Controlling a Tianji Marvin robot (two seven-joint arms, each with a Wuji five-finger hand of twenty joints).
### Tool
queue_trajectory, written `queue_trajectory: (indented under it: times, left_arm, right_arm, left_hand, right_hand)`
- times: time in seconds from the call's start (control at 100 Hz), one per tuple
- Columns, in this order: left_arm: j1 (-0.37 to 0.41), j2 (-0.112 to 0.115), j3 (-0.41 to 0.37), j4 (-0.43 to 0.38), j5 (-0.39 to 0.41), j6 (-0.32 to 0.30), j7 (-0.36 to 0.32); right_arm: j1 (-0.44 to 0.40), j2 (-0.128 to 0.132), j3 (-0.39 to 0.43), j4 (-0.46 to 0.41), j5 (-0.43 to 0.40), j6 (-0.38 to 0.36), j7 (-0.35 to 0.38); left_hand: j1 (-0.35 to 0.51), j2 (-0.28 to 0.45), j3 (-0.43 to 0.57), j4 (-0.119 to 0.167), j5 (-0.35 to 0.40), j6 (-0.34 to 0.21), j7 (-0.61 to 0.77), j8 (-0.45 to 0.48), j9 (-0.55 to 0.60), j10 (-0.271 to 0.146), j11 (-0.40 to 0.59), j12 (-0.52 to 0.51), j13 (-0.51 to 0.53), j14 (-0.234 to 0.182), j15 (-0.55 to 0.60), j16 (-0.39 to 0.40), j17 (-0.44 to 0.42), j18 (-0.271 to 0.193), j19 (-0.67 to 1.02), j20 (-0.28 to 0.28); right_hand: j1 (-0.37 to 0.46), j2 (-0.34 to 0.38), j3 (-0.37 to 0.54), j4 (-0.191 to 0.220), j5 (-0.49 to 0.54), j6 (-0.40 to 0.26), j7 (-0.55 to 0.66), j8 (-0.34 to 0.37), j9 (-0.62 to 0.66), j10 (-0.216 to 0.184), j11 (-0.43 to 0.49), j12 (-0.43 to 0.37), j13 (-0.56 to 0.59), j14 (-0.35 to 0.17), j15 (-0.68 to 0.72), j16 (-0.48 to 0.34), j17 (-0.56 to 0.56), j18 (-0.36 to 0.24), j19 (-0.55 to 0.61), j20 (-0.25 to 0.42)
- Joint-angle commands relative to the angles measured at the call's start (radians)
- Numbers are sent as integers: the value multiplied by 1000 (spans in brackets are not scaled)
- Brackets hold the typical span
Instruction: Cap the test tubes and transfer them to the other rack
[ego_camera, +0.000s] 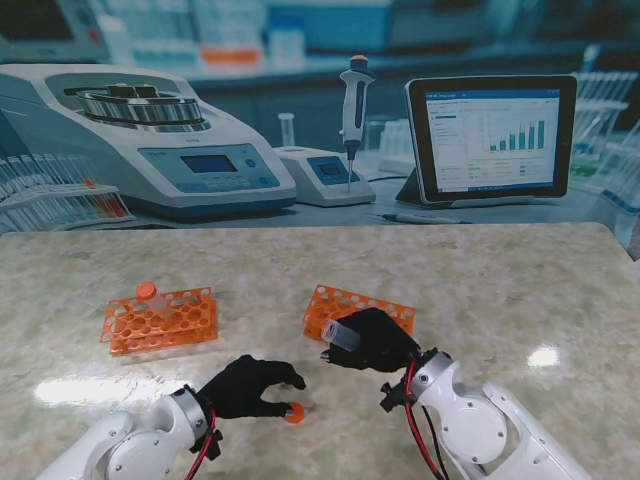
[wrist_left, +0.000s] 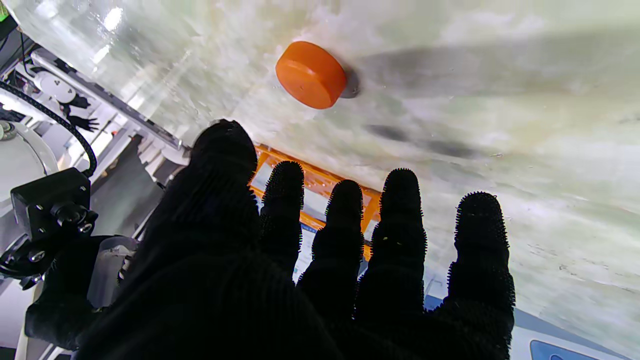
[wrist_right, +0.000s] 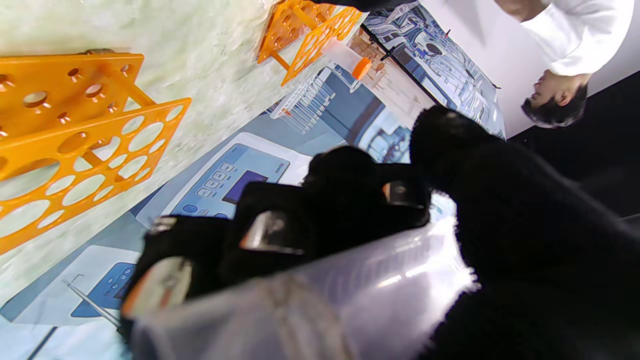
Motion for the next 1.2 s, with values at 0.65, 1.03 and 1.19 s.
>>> queue_trajectory:
  times: [0.65, 1.03, 1.19]
  left_arm:
    - [-24, 22, 56, 1, 83, -12, -60]
    - [-9, 34, 47, -19, 159, -49, -88]
    - [-11, 35, 48, -14, 177, -57, -84]
  right_arm:
    - [-17, 2, 12, -16, -25, 8, 3]
    - [-20, 3, 14, -19, -30, 12, 4]
    - [-17, 3, 12, -18, -29, 14, 3]
  left_hand:
    - [-67, -76, 94, -31, 14, -75, 13, -12, -36, -31, -9, 18, -21, -40, 9, 36, -52, -16, -3, 53]
    - [-96, -116, 163, -40, 21, -118, 65, 28, -35, -41, -9, 26, -22, -53, 18, 63, -51, -27, -10, 71]
    - [-120, -152, 246, -53, 22, -136, 103, 63, -32, -49, 4, 44, -21, -60, 37, 95, -48, -34, -1, 93]
  right_hand:
    - [64, 9, -21, 16, 71, -33, 88, 63, 51, 17, 14, 28, 61, -188, 202, 60, 61, -59, 221, 17]
    - [65, 10, -28, 10, 67, -37, 84, 66, 50, 18, 7, 30, 61, -183, 200, 58, 60, -55, 218, 15]
    - [66, 10, -32, 7, 66, -37, 83, 67, 50, 18, 2, 30, 61, -182, 200, 57, 60, -55, 219, 14]
